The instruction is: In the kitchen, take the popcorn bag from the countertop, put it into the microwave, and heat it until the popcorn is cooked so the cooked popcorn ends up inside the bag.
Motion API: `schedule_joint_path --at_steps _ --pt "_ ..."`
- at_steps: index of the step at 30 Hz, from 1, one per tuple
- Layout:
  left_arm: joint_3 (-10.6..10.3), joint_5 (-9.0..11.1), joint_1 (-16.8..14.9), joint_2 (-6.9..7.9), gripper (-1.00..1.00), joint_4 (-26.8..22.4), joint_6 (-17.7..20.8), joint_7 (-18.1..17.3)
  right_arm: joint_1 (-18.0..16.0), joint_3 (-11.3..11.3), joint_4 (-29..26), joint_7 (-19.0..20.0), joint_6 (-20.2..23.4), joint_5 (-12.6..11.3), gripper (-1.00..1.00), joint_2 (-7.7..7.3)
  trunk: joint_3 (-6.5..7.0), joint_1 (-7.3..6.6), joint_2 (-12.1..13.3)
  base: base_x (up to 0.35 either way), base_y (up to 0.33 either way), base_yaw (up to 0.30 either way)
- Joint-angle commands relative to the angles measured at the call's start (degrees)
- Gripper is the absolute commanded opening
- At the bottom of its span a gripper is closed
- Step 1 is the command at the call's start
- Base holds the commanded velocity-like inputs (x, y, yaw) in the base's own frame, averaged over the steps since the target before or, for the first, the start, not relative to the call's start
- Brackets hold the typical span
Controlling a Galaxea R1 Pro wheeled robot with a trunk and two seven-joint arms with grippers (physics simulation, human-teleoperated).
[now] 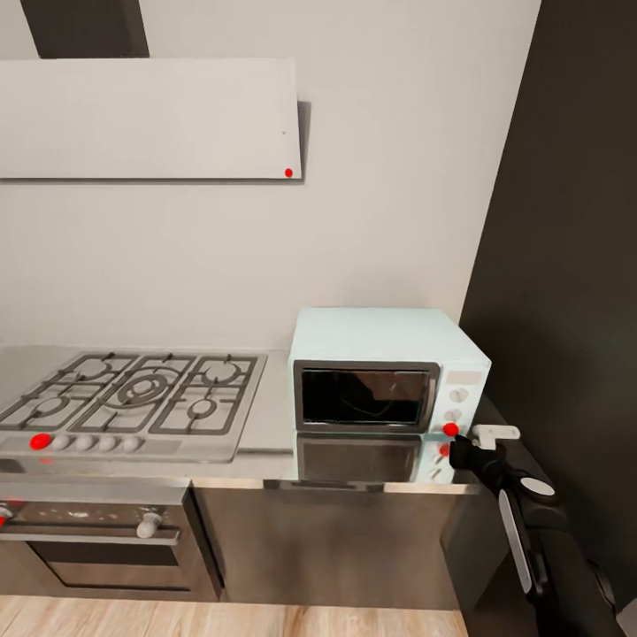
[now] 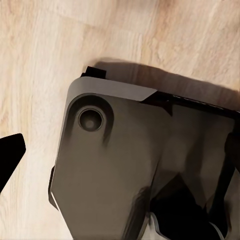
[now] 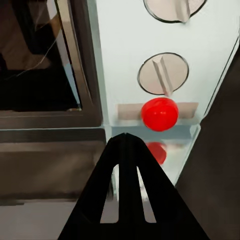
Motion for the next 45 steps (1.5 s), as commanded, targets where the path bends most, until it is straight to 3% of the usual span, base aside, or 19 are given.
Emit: schedule_joint_path --at_steps 1,23,31,41,45 --pt "-0.48 0.58 -0.04 0.00 1.00 0.00 0.12 -0.01 -0.05 -0.09 -0.06 0.55 0.23 0.59 -1.00 0.01 -0.09 0.02 -0.08 0.042 0.000 0.000" --pt "-0.48 0.58 -0.04 0.00 1.00 0.00 0.12 -0.01 -0.05 -0.18 -0.04 0.51 0.23 0.61 -1.00 -0.33 -0.09 0.02 -0.08 0.003 -0.058 0.000" --pt "-0.48 0.58 -0.04 0.02 1.00 0.00 0.18 -0.01 -0.05 -0.09 0.00 -1.93 0.23 0.50 -1.00 -0.27 -0.09 0.02 -0.08 0.020 -0.002 0.000" --pt "-0.48 0.58 -0.04 0.04 1.00 0.00 0.18 -0.01 -0.05 0.06 0.77 -2.15 0.23 0.48 -1.00 -0.11 -0.09 0.02 -0.08 0.122 0.000 0.000" --pt "-0.48 0.58 -0.04 0.05 1.00 0.00 0.17 -0.01 -0.05 -0.05 3.63 -2.21 0.16 0.69 -1.00 -0.25 -0.09 0.02 -0.08 0.015 0.000 0.000"
